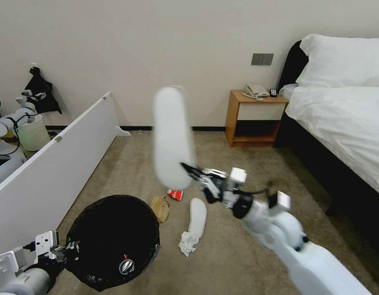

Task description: Pick up the trash bin, then pick up the garbage from the floor and place it into the trash bin.

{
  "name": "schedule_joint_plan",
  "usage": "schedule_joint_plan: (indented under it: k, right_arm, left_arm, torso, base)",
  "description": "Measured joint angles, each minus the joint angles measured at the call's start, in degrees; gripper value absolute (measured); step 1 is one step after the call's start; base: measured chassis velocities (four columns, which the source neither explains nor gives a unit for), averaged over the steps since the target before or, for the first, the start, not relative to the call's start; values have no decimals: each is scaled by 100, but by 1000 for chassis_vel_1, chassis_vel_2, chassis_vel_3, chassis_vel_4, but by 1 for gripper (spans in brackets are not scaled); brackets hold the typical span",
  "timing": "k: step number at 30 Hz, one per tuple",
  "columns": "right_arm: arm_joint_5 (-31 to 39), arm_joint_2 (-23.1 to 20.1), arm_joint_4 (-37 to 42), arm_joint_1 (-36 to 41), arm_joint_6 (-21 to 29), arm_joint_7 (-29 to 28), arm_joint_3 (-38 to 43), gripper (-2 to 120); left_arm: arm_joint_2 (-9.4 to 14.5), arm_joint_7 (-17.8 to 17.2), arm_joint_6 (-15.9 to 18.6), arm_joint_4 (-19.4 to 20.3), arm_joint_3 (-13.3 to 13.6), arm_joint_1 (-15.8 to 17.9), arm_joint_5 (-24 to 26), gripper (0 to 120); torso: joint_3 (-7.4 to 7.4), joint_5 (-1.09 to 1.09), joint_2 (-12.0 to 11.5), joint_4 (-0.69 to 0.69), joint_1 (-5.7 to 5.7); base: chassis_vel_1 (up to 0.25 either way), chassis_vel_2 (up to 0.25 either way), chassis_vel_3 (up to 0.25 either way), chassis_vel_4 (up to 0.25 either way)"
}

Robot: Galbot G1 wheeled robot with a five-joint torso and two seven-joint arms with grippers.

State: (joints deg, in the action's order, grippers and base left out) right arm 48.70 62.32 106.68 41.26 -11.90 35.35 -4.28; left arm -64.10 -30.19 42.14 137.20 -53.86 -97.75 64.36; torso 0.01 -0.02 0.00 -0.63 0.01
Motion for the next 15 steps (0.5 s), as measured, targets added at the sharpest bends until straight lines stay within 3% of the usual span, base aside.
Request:
schedule_joint_plan:
  k: [4,15]
  right_arm:
    - [-113,515,-335,-409,-108,165,-515,0]
    - [-461,870,-894,-614,-301,417,-1010,0]
  left_arm:
    - [-5,9,0,-1,-14,-63,-1,3]
    - [-2,28,0,27,-11,-55,31,3]
  torso:
    - [0,0,0,-1,0]
    - [0,1,0,-2,0]
  base:
    - [0,0,0,0]
    - [0,0,0,0]
